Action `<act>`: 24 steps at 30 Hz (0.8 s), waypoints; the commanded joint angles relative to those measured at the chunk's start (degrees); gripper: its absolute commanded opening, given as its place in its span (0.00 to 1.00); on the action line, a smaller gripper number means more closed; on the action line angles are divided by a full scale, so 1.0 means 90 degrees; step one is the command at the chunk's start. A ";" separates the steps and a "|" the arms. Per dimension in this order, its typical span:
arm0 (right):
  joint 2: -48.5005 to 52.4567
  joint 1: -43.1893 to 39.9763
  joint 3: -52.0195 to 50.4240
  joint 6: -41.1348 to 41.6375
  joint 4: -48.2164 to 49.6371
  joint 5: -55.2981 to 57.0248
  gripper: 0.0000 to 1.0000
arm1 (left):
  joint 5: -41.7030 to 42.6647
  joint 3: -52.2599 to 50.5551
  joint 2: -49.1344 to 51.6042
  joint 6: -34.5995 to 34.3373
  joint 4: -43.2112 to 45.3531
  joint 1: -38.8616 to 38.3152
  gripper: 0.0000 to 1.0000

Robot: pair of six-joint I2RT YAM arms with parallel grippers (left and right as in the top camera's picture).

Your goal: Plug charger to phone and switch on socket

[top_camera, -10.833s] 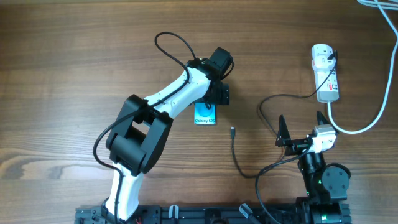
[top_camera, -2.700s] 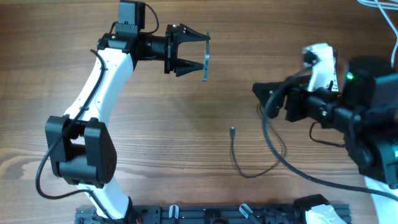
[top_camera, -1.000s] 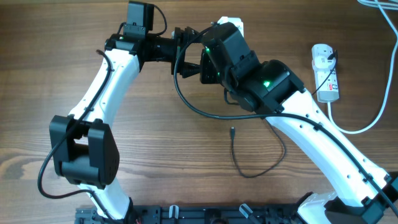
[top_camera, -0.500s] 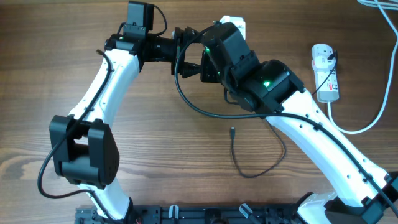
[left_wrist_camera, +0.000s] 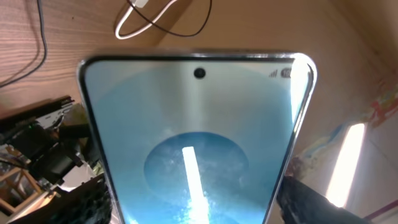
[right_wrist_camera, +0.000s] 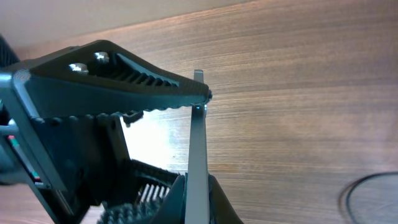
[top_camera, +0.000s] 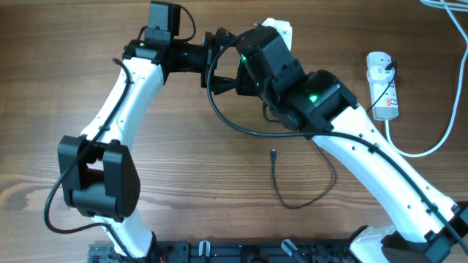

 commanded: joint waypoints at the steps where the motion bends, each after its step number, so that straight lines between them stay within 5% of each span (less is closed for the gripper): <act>1: 0.0056 -0.0017 0.0158 0.1071 0.0262 0.0032 0.04 | 0.0151 0.0034 -0.0223 0.0010 0.0022 -0.0027 1.00; 10: -0.0136 -0.0253 0.0158 0.7091 -0.0029 0.0284 0.04 | 0.0153 0.0034 -0.0223 0.0010 0.0022 -0.0027 0.99; 12: -0.0136 -0.0250 0.0158 0.7543 -0.0019 0.0282 0.04 | 0.0151 0.0034 -0.0223 0.0007 0.0022 -0.0027 0.95; 17: -0.0136 -0.0250 0.0158 0.8058 -0.0041 0.0282 0.04 | 0.0148 0.0034 -0.0223 -0.0466 0.0022 -0.0024 0.64; 24: -0.0136 -0.0250 0.0158 0.8466 -0.0085 0.0279 0.04 | 0.0153 0.0034 -0.0223 -0.0775 0.0022 -0.0024 0.50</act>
